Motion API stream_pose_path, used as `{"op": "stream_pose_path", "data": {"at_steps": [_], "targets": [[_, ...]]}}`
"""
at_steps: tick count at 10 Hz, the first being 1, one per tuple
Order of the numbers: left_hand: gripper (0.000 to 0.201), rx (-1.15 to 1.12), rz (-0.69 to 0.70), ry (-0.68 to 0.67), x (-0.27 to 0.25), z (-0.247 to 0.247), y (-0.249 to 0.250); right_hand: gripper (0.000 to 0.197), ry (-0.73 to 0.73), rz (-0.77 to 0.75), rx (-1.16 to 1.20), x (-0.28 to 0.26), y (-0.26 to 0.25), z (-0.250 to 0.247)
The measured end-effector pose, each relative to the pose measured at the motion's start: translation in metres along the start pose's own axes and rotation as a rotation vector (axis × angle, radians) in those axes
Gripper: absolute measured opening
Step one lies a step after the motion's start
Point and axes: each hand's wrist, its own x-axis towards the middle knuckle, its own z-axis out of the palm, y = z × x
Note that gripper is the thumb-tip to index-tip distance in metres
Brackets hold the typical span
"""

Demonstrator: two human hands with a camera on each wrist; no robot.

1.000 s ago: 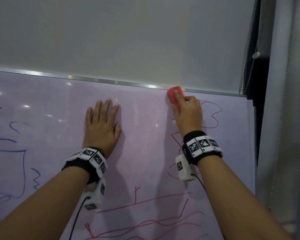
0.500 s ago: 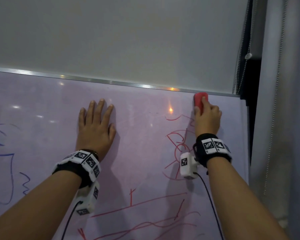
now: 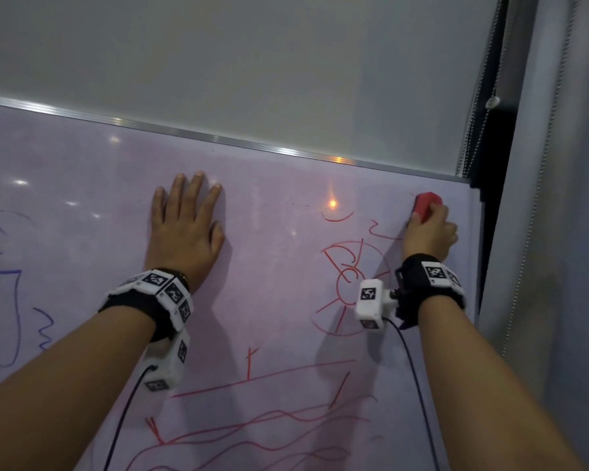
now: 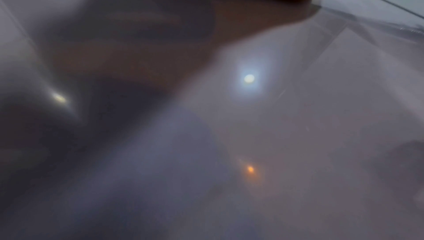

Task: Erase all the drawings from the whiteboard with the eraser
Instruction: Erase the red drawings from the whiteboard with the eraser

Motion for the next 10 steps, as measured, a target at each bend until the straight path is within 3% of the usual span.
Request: {"op": "stream_pose_path", "data": {"at_steps": [1,2,3,4,5,6,7,8,9,10], "targets": [[0.058,-0.006,-0.006,-0.007,0.0,-0.001,0.0,0.038,-0.044,-0.356,0.002,-0.027,-0.011,0.009],[0.058,-0.005,-0.007,-0.007,0.001,-0.001,-0.001,0.038,-0.007,-0.503,-0.086,-0.022,0.003,0.009],[0.058,-0.003,-0.004,-0.006,0.0,0.0,-0.001,0.039,0.014,-0.104,-0.013,0.005,0.016,0.0],[0.058,0.001,0.001,-0.002,0.001,0.001,0.0,0.039,0.017,-0.02,0.014,-0.001,0.008,0.002],[0.058,-0.012,0.002,0.004,0.001,0.0,-0.001,0.04,0.013,-0.35,-0.015,-0.031,0.008,0.014],[0.058,-0.013,0.006,0.011,0.001,0.0,-0.001,0.039,0.048,-0.427,-0.067,-0.033,0.035,0.014],[0.058,-0.012,0.007,0.012,0.0,0.001,-0.001,0.04,0.056,-0.045,-0.006,-0.018,0.054,0.003],[0.058,-0.019,0.005,0.012,0.001,0.001,0.0,0.04,0.029,-0.1,-0.006,-0.032,0.036,0.006],[0.058,-0.017,0.0,0.016,0.0,0.0,0.0,0.039,-0.01,-0.516,-0.025,-0.06,0.023,0.016],[0.058,-0.013,0.002,0.011,0.0,-0.001,0.0,0.04,0.002,-0.407,-0.036,-0.05,0.029,0.013]]}}
